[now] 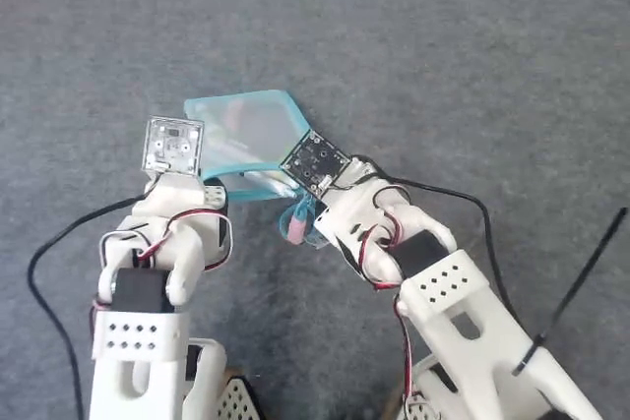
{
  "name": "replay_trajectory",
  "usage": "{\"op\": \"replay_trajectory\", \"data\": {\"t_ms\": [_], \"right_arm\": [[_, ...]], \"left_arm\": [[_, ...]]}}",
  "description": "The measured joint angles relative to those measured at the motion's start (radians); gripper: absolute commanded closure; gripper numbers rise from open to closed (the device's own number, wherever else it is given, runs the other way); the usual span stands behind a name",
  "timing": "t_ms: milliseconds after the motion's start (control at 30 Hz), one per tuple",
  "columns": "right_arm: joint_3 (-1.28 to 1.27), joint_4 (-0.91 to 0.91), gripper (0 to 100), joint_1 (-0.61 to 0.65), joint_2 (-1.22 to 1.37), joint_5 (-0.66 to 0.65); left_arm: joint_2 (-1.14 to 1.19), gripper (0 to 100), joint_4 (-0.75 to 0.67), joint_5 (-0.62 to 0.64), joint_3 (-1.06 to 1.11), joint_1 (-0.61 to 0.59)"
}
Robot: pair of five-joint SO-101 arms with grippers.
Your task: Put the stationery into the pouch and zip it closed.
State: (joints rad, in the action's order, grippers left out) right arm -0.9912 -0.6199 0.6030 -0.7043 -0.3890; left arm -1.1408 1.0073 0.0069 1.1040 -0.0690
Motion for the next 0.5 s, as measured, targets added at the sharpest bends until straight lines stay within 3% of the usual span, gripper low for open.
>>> {"op": "replay_trajectory", "data": {"t_ms": [367,500], "right_arm": [[-0.064,0.218,78.2,0.043,0.011,-0.14],[-0.054,0.276,98.8,0.049,0.103,-0.207]], "left_arm": [[0.0,99,0.051,-0.015,-0.021,0.002],[-0.002,99,0.087,-0.052,-0.037,0.002]]}}
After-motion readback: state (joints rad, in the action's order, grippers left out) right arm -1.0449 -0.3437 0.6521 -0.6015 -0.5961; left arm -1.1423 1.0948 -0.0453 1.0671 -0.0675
